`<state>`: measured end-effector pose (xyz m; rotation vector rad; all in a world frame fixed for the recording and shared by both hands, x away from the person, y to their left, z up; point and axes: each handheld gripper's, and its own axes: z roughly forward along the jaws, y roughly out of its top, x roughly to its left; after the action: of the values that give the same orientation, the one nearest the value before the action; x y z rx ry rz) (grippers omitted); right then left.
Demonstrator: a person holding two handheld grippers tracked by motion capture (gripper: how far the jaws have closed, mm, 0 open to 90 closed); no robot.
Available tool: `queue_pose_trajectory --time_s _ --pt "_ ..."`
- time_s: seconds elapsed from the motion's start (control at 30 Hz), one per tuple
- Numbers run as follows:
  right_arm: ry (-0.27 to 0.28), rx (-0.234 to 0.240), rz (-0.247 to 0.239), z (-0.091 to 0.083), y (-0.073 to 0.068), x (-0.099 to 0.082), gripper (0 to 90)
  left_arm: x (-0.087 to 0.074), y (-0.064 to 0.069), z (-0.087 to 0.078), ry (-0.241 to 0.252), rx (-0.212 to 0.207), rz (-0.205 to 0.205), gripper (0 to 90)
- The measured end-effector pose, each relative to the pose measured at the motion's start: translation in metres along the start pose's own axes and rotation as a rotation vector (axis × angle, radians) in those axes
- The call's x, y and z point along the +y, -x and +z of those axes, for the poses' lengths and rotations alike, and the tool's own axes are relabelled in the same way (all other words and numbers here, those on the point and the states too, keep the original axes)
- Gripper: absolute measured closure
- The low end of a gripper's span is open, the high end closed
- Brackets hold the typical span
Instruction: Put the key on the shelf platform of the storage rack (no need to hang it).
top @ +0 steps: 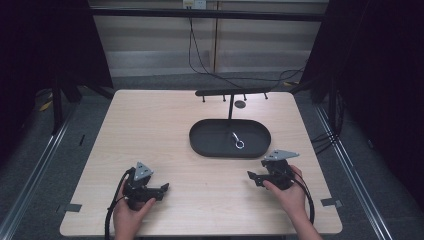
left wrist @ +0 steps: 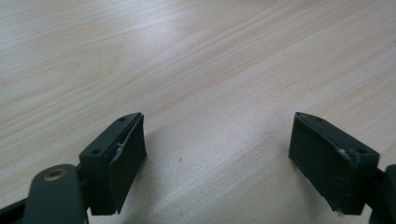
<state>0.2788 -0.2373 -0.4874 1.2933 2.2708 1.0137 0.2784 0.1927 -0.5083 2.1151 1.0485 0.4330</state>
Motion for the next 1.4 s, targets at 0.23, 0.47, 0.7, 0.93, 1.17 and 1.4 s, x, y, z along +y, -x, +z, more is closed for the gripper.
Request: queue_pose_trajectory --time_s 0.23,0.47,0.7,0.93,1.17,1.4 --pt "-0.006 -0.014 0.010 -0.004 0.004 -0.015 30.2 0.000 0.000 0.000 -0.001 0.000 0.000 18.4" --pt "-0.011 -0.026 0.020 -0.011 0.007 -0.030 30.1 0.000 0.000 0.000 -0.001 0.000 0.000 18.4" --pt "-0.002 -0.037 0.027 -0.016 0.012 -0.042 30.1 0.000 0.000 0.000 0.000 0.000 0.000 18.5" --pt "0.005 -0.042 0.035 -0.022 0.016 -0.048 29.9 0.000 0.000 0.000 0.000 0.000 -0.001 18.4" --pt "0.021 -0.047 0.006 -0.024 0.017 -0.053 27.5 0.000 0.000 0.000 0.000 0.000 0.000 18.4" --pt "0.013 -0.043 -0.004 -0.024 0.016 -0.053 23.9 0.000 0.000 0.000 -0.003 0.000 0.003 18.4"
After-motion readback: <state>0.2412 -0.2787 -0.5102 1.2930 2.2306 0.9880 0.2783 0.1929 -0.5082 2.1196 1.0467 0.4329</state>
